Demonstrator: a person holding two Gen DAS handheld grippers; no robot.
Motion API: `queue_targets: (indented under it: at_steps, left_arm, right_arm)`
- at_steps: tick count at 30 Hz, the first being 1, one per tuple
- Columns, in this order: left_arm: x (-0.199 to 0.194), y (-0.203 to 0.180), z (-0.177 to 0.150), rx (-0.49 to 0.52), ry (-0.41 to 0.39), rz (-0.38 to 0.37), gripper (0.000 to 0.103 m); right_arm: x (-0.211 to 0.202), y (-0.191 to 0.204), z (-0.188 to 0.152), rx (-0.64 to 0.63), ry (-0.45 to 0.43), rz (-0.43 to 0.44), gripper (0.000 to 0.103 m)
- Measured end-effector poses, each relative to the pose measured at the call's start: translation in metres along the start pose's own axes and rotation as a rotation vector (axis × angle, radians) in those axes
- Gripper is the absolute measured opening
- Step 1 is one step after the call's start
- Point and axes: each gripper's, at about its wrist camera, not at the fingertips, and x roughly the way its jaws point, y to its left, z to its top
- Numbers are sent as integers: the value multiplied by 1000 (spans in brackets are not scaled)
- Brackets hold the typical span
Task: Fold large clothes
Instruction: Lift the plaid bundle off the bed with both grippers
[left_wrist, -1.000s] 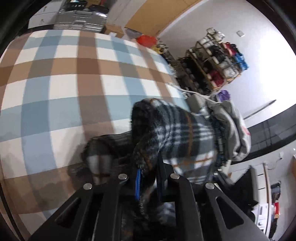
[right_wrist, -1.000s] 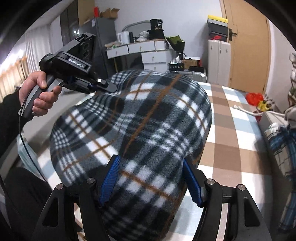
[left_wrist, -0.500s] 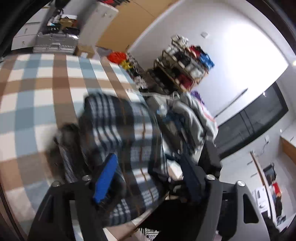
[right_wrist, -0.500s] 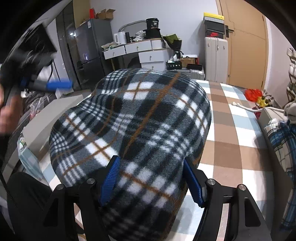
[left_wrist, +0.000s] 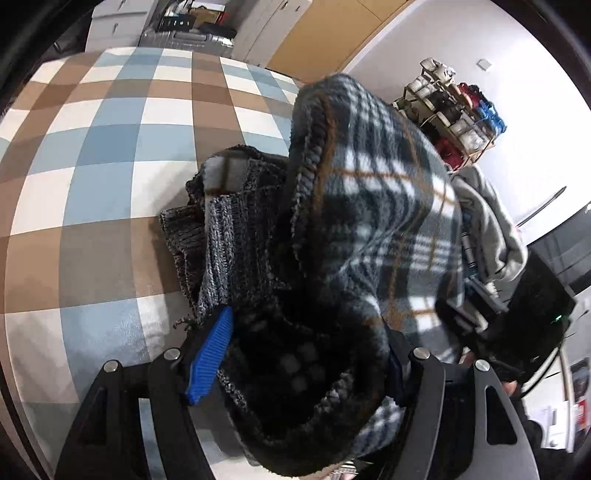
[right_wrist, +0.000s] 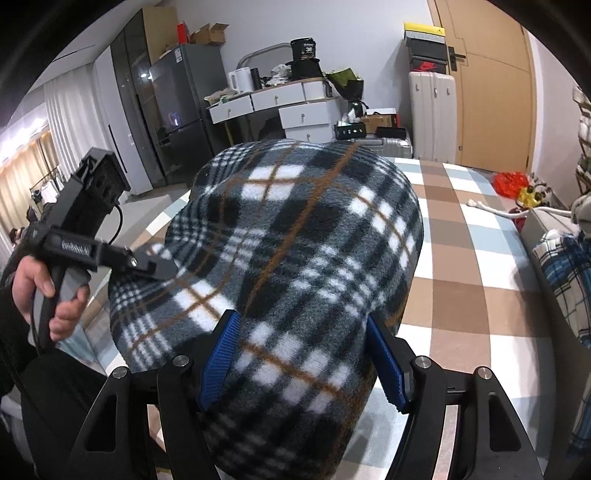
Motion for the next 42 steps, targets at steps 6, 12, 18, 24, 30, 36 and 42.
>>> queue_targets:
  at_steps: [6, 12, 18, 24, 30, 36, 42]
  left_arm:
    - [-3, 1, 6, -33, 22, 29, 68]
    - [-35, -14, 19, -66, -24, 7, 68]
    - [-3, -7, 21, -124, 70, -30, 68]
    - [15, 3, 13, -132, 91, -38, 68]
    - [19, 1, 13, -65, 99, -35, 70]
    - [12, 26, 10, -130, 72, -148, 70]
    - [-4, 29, 5, -107, 43, -116, 71]
  right_arm:
    - [-3, -10, 1, 58, -11, 71, 85]
    - [-13, -38, 3, 252, -49, 173, 88]
    - [-8, -61, 2, 408, -46, 173, 100]
    - [15, -75, -8, 523, 59, 220, 101]
    - [32, -81, -5, 554, 131, 284, 103]
    - [52, -75, 1, 552, 230, 329, 103]
    - [64, -76, 10, 540, 272, 336, 103]
